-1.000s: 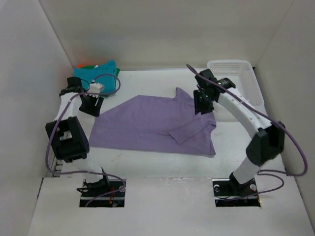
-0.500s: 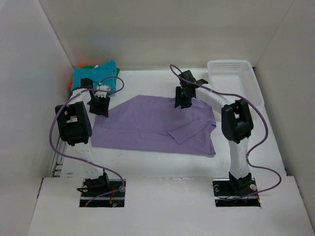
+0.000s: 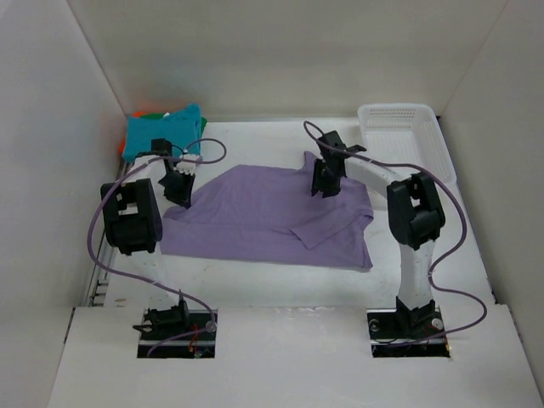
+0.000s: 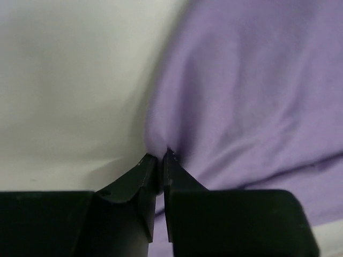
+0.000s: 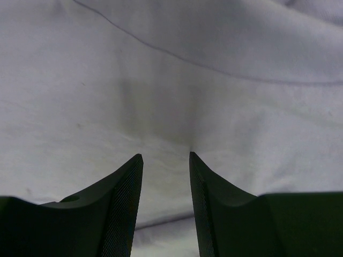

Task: Fold and stack the t-shirts
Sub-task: Grap the side of the flattened tshirt furthest away from the robot with both arms

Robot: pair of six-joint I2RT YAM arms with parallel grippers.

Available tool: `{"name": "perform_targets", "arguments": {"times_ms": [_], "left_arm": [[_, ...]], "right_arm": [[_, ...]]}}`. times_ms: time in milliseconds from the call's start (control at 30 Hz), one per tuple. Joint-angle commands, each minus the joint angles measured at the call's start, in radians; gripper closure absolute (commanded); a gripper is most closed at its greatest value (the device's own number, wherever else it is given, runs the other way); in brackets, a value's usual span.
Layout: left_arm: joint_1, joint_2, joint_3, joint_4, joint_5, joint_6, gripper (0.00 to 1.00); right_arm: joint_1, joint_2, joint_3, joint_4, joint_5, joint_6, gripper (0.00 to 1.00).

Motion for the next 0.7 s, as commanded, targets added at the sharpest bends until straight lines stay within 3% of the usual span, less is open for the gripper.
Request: {"name": "perform_targets", "arguments": {"times_ms": [0, 200, 367, 533, 667], "left_arm": [[-0.064, -0.192, -0.089, -0.079, 0.025, 0.066, 1.0], [-0.295, -0.522, -0.287, -0.087, -0.124, 0.227, 1.0], [-0.522, -0.632, -0.434, -0.16, -0.238, 0.289, 0.93], [-0.682, -0.658, -0.522, -0.312, -0.112, 0.292, 0.75], [-0.684, -0.668, -0.475, -0.433, 0.0, 0.316, 0.56]], "right_arm": [[0.002, -0.111, -0.042, 0.055, 0.01, 0.017, 0.56], [0.005, -0.18, -0.163, 0.115, -0.001, 0.038, 0.56], [0.008, -0.197, -0.228, 0.155, -0.011, 0.043, 0.56], [0.008, -0.208, -0.265, 0.172, -0.036, 0.043, 0.55], [-0.012, -0.222, -0.294, 0.177, -0.05, 0.041, 0.55]]}}
